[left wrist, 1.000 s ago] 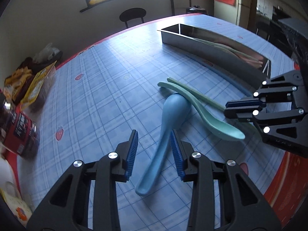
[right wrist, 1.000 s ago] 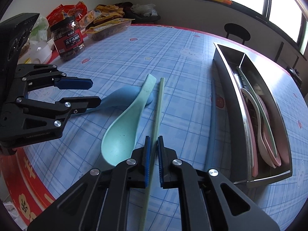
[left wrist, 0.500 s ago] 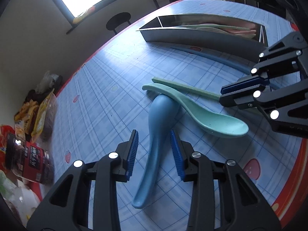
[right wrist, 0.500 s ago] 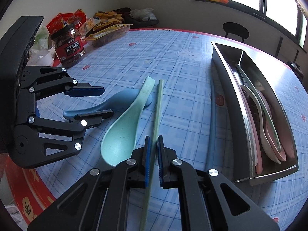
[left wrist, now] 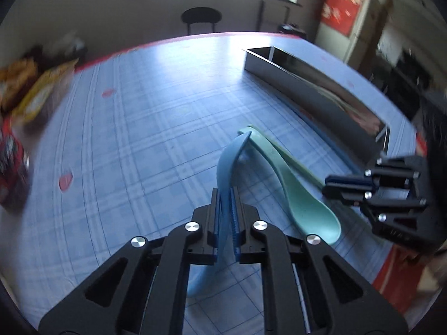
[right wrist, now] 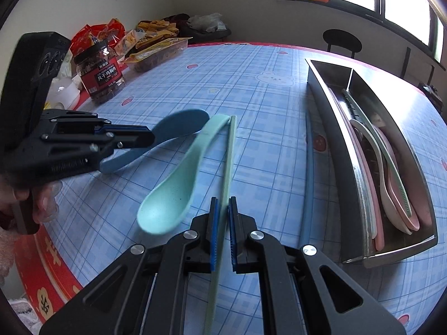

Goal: Organize utensils
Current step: 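Lift the blue spoon and green chopstick and carry them over the tray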

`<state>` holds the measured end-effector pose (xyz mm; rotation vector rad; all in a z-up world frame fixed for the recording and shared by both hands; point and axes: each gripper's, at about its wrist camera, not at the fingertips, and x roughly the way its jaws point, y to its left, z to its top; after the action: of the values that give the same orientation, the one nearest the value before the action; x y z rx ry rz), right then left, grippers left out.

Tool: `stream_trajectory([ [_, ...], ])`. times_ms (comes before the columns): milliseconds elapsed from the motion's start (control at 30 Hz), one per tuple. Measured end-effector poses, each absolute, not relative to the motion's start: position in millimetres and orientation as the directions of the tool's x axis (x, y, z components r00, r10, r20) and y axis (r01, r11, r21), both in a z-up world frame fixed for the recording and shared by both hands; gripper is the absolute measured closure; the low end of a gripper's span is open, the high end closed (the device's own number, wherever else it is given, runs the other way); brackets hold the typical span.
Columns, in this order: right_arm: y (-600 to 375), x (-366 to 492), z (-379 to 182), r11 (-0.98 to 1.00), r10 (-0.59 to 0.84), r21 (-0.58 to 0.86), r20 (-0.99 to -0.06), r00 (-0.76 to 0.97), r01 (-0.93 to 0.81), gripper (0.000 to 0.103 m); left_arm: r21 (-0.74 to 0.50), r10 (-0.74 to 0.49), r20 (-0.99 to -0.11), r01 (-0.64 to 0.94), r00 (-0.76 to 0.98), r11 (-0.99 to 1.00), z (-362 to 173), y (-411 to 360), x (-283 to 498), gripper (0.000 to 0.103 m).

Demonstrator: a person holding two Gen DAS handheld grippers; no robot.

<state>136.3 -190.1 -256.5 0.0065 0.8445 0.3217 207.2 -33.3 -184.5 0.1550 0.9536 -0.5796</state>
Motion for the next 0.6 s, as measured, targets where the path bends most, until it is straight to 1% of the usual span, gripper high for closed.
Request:
stream_trajectory([
  [67, -191, 136, -257, 0.951, 0.284, 0.135, -0.733, 0.618, -0.277, 0.095, -0.173, -0.416, -0.801, 0.5, 0.43, 0.849, -188, -23, 211, 0.093],
  [167, -191, 136, -256, 0.951, 0.285, 0.137, -0.733, 0.618, -0.276, 0.095, -0.201, -0.432, -0.796, 0.489, 0.424, 0.849, -190, -16, 209, 0.093],
  [400, -191, 136, -256, 0.952, 0.282, 0.132, -0.734, 0.618, -0.277, 0.095, -0.108, -0.379, -0.817, 0.531, 0.434, 0.84, -199, -22, 190, 0.091],
  [600, -186, 134, -256, 0.956, 0.255, 0.097, -0.737, 0.626, -0.276, 0.095, -0.128, -0.388, -0.806, 0.507, 0.448, 0.853, -201, -11, 183, 0.091],
])
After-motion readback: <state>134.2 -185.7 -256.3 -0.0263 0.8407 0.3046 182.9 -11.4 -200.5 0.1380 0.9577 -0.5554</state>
